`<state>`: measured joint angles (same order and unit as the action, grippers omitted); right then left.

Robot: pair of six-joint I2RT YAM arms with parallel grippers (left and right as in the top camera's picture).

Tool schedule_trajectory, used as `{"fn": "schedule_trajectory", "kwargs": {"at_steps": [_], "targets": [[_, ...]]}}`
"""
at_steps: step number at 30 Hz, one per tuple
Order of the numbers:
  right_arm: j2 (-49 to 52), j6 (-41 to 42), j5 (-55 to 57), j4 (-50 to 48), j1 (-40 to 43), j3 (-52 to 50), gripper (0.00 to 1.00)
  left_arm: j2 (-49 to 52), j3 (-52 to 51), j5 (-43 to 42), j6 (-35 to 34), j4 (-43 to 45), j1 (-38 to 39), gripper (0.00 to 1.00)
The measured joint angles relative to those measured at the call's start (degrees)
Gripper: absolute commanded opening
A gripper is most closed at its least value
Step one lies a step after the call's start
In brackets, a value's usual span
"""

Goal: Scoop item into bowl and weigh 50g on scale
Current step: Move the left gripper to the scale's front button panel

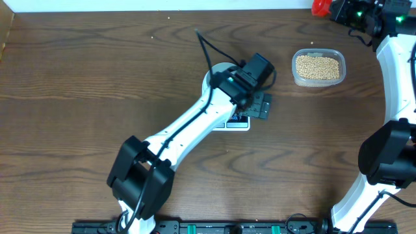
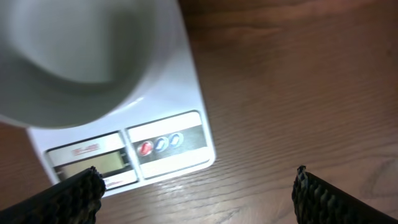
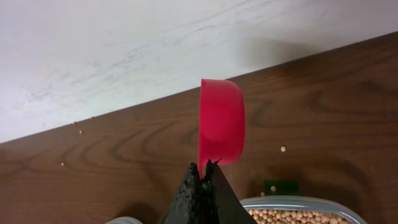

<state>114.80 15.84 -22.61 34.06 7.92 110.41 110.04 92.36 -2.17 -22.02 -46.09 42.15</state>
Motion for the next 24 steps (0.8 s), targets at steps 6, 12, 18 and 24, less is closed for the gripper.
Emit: {"fn": "schedule_trajectory", "kwargs": {"at_steps": [6, 12, 18, 24], "targets": [[0.0, 0.0, 0.0, 0.1, 0.0, 0.0, 0.01, 2.2, 0.0, -0.4, 2.8, 2.0, 0.8, 0.98], [0.0, -0.2, 0.0, 0.7, 1.0, 0.0, 0.01, 4.3, 0.0, -0.9, 4.5, 1.4, 0.8, 0.98], [0.0, -0.2, 0.0, 1.3, 2.1, 0.0, 0.01, 6.0, -0.2, -0.9, 5.2, 1.4, 0.8, 0.98], [0.0, -0.2, 0.0, 1.4, 2.8, 0.0, 0.01, 6.0, -3.4, -1.6, 5.4, 3.4, 0.8, 0.98]]}}
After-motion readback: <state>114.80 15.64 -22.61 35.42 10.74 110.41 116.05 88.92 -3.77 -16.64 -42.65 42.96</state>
